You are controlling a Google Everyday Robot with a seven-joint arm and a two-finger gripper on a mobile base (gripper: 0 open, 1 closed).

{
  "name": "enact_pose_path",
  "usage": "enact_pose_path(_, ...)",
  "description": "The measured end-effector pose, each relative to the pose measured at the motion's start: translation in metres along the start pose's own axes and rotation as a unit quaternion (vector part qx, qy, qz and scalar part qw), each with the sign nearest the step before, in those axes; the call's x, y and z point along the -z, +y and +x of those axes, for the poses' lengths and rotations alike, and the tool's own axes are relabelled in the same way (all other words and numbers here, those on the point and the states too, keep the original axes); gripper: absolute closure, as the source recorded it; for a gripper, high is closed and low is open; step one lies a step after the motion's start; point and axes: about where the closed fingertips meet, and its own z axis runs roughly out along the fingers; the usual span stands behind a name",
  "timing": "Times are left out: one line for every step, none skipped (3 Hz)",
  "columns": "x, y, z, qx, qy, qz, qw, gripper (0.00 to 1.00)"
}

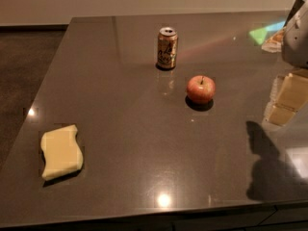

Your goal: Pick sponge

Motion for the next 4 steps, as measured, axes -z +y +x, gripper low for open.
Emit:
enact_pose_path(0.001, 0.000, -0.004, 0.002, -0.005, 0.002, 1.0000, 0.00)
enact_pose_path(-0.002, 0.003, -0.036, 0.023, -0.033, -0.004, 0.9992, 0.00)
enact_pose_path(-0.014, 0.016, -0.089, 0.056, -0.069, -0.018, 0.9959, 0.00)
enact_pose_path(-0.030, 0.034, -0.145, 0.089, -0.097, -0.034, 0.9907, 0.00)
